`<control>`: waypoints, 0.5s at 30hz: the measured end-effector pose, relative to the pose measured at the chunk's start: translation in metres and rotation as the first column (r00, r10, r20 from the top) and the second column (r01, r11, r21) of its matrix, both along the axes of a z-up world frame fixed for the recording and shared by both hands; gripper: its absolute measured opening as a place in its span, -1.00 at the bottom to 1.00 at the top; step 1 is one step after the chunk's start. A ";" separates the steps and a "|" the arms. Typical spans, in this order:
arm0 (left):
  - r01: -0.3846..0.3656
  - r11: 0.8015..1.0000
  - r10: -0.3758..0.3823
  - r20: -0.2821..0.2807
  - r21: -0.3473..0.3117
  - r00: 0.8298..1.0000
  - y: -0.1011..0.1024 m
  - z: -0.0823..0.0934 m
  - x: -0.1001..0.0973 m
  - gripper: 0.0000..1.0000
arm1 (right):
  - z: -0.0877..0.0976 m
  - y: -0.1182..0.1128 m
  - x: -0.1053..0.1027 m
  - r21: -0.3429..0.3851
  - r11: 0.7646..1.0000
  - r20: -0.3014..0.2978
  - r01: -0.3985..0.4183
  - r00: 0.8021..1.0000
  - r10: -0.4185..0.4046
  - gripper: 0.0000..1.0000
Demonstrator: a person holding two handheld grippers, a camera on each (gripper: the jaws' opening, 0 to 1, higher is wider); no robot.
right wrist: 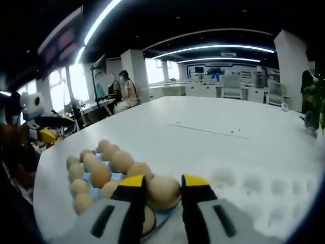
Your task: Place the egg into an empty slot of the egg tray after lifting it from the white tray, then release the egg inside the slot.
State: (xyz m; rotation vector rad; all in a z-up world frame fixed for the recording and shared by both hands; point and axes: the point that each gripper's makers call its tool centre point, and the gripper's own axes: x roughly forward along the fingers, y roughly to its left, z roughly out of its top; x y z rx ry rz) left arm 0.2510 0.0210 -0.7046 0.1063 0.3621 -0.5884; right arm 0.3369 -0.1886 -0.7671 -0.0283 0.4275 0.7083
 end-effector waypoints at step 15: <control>-0.006 1.000 0.006 -0.001 0.003 1.000 0.001 -0.001 0.000 0.21 | -0.010 0.003 -0.001 0.036 0.999 -0.118 -0.026 0.993 0.030 -0.47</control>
